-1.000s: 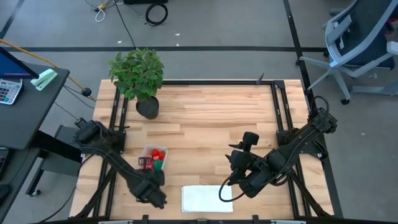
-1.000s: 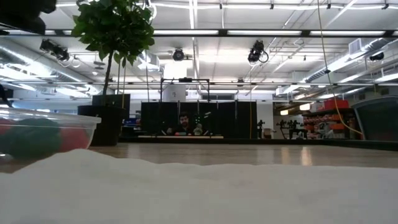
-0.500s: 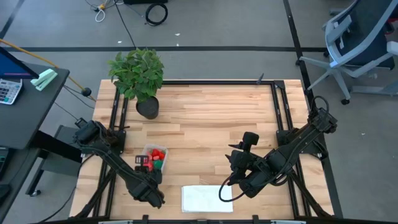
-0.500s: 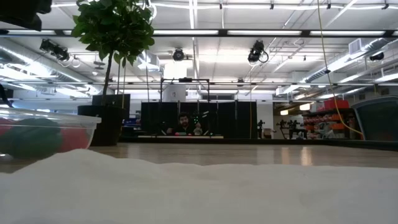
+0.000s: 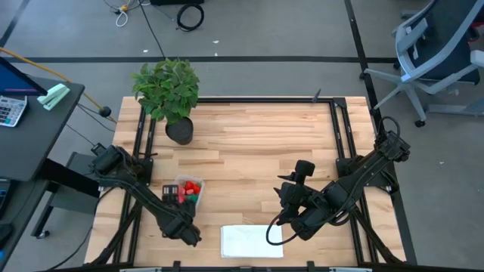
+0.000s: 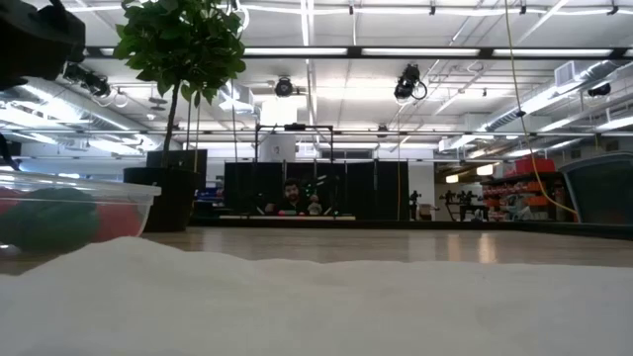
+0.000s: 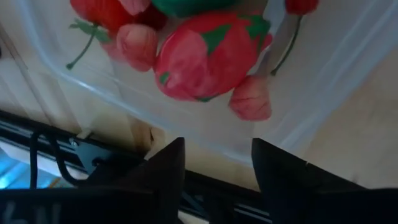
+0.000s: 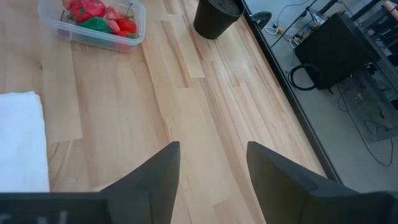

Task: Pick and placing Produce into tupperware
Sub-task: Return to Home Position

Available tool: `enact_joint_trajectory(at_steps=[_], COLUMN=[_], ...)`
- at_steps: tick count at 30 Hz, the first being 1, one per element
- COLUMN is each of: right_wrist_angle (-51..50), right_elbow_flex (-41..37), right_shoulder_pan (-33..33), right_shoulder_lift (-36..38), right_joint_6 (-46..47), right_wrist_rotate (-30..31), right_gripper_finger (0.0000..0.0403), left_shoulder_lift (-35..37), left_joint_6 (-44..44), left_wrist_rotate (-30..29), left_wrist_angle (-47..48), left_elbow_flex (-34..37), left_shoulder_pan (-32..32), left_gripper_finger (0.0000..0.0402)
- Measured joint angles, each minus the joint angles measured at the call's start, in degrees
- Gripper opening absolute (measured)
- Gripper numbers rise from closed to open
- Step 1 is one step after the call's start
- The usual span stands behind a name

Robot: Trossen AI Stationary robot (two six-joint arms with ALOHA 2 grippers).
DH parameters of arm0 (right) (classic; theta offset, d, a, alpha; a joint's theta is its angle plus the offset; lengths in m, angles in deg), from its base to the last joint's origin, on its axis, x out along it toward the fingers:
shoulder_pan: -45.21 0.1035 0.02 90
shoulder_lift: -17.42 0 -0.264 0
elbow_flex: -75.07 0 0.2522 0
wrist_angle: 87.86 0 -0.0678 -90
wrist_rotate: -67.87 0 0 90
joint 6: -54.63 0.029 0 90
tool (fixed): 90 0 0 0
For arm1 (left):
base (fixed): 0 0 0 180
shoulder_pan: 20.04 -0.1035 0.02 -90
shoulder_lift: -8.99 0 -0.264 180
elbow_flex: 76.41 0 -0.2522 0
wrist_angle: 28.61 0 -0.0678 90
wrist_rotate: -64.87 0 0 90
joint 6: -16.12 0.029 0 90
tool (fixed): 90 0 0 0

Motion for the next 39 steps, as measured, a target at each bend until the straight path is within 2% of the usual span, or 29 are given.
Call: enact_joint_trajectory(at_steps=[5, 7, 12, 15, 19, 24, 28, 31, 34, 37, 39], right_wrist_angle=[0.0, 0.0, -0.19, -0.61, -2.8, -4.61, -4.6, -3.93, 3.52, 22.89, 38.64], right_elbow_flex=[0.0, 0.0, 0.01, 0.08, 0.33, -0.54, -3.82, -10.07, -22.24, -39.56, -51.17], right_shoulder_pan=[0.0, 0.0, 0.11, 0.35, -0.18, -2.08, -2.47, -2.47, -2.47, -2.42, -3.06], right_shoulder_lift=[0.0, 0.0, 0.0, 0.05, 3.39, 14.43, 25.79, 35.5, 45.69, 54.71, 59.16], right_joint_6=[-0.11, -1.03, -7.84, -8.45, -9.56, -6.06, -5.7, -4.18, -2.29, -9.17, -17.27], right_wrist_rotate=[0.01, 0.18, -0.64, -2.73, -2.41, -1.47, 0.43, 1.67, 3.44, 3.02, -3.17], right_gripper_finger=[0.0194, 0.0194, 0.0194, 0.0194, 0.0194, 0.0194, 0.0194, 0.0194, 0.0194, 0.0194, 0.0194], left_shoulder_lift=[0.02, 0.0, 5.18, 9.63, 18.33, 31.21, 43.89, 53.22, 61.64, 67.93, 71.25], left_joint_6=[-2.05, -3.38, -5.8, -6.74, -3.75, -3.37, -4.39, -8.14, -8.62, -0.26, 8.46], left_wrist_rotate=[0.16, 0.06, -4.18, -11.51, -24.73, -40.96, -45.96, -46.04, -47.65, -52.47, -52.66], left_wrist_angle=[4.75, 9.46, 9.55, 9.27, 9.52, 9.6, 9.63, 9.52, 6.36, -9.23, -23.84], left_elbow_flex=[-1.46, -3.23, -5.73, -6.94, -9.33, -10.19, -10.19, -9.56, -5.48, 4.75, 13.62], left_shoulder_pan=[-0.5, -0.89, -1.57, -1.53, -1.47, -1.52, -1.9, -2.17, -1.91, -1.53, -1.51], left_gripper_finger=[0.0212, 0.0211, 0.0198, 0.019, 0.0186, 0.0192, 0.0197, 0.0199, 0.0195, 0.0189, 0.0187])
